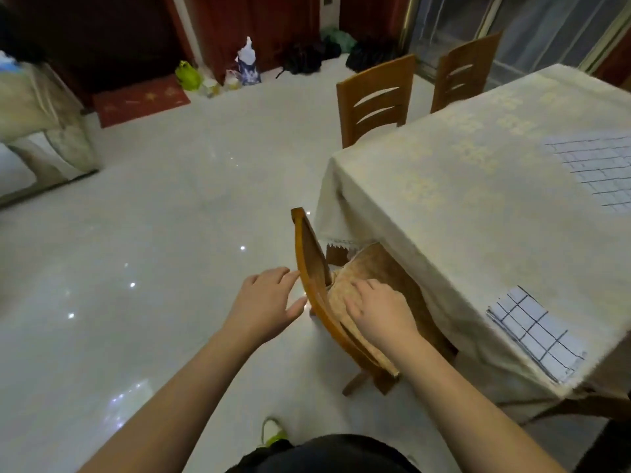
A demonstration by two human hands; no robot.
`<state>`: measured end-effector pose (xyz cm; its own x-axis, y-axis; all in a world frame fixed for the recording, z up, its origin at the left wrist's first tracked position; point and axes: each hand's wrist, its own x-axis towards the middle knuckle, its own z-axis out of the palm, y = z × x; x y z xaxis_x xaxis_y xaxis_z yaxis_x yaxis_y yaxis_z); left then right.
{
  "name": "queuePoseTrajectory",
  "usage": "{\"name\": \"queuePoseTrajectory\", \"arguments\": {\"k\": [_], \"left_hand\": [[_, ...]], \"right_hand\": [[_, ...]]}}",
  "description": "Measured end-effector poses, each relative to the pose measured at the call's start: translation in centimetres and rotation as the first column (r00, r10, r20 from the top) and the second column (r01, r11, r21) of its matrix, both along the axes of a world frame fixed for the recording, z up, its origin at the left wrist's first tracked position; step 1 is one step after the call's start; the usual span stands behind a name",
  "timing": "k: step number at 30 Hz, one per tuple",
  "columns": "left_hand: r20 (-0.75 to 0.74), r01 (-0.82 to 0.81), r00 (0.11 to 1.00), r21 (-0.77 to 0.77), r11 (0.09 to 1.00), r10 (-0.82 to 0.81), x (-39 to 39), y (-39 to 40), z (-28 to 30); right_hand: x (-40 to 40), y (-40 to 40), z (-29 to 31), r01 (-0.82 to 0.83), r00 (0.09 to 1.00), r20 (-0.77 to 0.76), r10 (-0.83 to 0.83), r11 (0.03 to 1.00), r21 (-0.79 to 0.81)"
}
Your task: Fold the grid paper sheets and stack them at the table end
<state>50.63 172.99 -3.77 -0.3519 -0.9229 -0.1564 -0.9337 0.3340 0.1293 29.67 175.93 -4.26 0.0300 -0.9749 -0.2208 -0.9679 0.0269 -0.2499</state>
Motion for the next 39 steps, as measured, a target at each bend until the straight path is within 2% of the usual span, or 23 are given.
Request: {"name": "queuePoseTrajectory", "arguments": {"k": [4, 7, 9, 14, 20, 27, 33, 39], "left_hand": [[0.01, -0.085, 0.996, 0.032, 0.996, 0.085, 9.2, -0.5, -0.3], [-0.002, -0.157, 0.988, 0.046, 0.987, 0.157, 13.7, -0.5, -0.6], [-0.005, -0.206, 0.978, 0.053, 0.977, 0.206, 15.8, -0.5, -0.8], [0.03, -0.3, 0.954, 0.109, 0.948, 0.299, 19.9, -1.1, -1.5], [0.041, -0.352, 0.936, 0.148, 0.924, 0.35, 23.1, -3.1, -3.1], [0.057, -0.278, 0.961, 0.183, 0.943, 0.272, 22.9, -12.4, -4.3], [0.122, -0.208, 0.974, 0.168, 0.964, 0.189, 23.7, -21.2, -3.2], [0.112, -0.243, 0.968, 0.179, 0.953, 0.226, 25.3, -29.3, -2.9]], "right_hand": [[8.2, -2.8, 0.6, -0.088, 0.996, 0.026, 0.088, 0.996, -0.009], [13.4, -4.0, 1.2, -0.17, 0.983, 0.072, 0.169, 0.985, 0.005], [16.2, -4.6, 1.6, -0.233, 0.971, 0.05, 0.232, 0.972, 0.017], [20.1, -6.7, 0.7, -0.347, 0.936, -0.045, 0.35, 0.936, 0.063], [23.1, -10.9, -1.4, -0.414, 0.902, -0.081, 0.424, 0.903, 0.111], [24.3, -19.6, -4.0, -0.393, 0.912, -0.082, 0.403, 0.912, 0.115], [24.8, -28.4, -3.8, -0.366, 0.918, -0.111, 0.38, 0.922, 0.125], [25.5, -34.8, -3.2, -0.286, 0.952, -0.09, 0.294, 0.954, 0.089]]}}
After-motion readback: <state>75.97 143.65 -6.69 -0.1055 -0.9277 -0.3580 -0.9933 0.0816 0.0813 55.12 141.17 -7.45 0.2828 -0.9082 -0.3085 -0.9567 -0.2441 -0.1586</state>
